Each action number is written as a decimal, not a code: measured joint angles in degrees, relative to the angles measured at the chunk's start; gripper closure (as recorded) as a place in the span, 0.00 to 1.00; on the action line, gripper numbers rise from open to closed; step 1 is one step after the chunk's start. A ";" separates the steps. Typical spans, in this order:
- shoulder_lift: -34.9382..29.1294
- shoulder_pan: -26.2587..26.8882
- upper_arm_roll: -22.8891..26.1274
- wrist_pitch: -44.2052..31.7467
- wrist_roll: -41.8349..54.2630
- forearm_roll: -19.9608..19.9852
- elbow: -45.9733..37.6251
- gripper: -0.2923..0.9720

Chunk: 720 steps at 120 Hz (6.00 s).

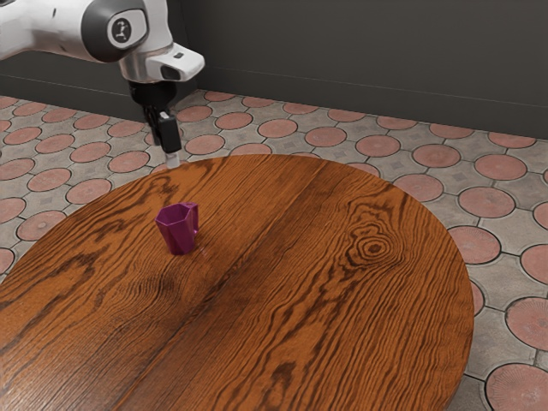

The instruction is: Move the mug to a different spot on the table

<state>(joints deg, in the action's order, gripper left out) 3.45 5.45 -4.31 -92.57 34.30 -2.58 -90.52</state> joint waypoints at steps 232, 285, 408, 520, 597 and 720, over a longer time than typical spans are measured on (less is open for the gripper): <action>47.32 -13.32 0.43 -15.42 -11.72 1.63 31.16 0.23; 49.56 -14.94 1.64 -17.73 -15.40 3.27 30.81 0.25; 46.60 -15.50 1.48 0.70 -25.44 6.86 30.95 0.72; 52.34 -6.03 -12.21 10.77 -46.22 34.46 41.73 0.73; 57.86 -6.12 -16.42 7.87 -56.74 46.15 41.62 0.73; 50.40 -6.01 -16.64 6.80 -63.98 47.94 36.76 0.25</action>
<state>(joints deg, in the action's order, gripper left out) 53.85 -0.56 -20.95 -85.77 -29.68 45.37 -53.76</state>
